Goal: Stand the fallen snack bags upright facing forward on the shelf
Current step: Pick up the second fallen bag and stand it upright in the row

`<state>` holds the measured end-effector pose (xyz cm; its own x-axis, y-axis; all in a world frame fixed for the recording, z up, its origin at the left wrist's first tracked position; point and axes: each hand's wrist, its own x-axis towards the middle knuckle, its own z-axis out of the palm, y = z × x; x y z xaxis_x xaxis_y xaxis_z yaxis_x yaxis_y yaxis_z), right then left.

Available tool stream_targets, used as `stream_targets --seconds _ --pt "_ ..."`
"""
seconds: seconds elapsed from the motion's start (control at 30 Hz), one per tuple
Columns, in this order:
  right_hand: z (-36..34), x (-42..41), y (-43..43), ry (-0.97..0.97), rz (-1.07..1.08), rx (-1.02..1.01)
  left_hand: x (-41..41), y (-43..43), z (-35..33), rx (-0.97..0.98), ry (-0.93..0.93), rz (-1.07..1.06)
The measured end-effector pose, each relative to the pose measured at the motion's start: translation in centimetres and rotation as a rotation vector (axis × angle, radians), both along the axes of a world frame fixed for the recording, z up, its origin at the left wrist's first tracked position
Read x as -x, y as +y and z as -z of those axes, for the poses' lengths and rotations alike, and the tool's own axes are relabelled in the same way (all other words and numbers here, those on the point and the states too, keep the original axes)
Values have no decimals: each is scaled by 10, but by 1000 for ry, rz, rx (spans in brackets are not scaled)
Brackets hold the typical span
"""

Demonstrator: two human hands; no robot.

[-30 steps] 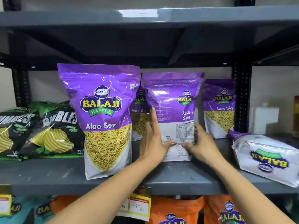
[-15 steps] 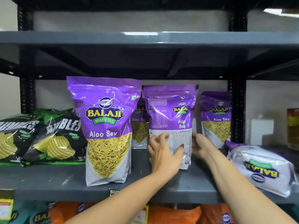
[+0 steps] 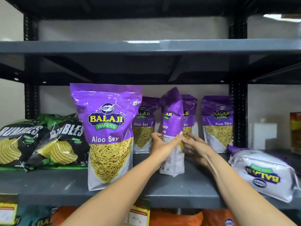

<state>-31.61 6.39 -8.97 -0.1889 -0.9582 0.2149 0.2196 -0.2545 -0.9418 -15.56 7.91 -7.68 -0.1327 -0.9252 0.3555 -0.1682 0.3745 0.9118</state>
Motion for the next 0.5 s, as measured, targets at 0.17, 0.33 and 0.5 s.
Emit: stream_targets --seconds 0.17,0.33,0.5 --pt "-3 -4 5 12 -127 2 -23 -24 2 -105 104 226" --pt "-4 -6 8 216 -145 11 -15 -26 8 -139 244 96" --pt "-2 -20 19 265 70 45 -9 -17 8 -82 294 -185"
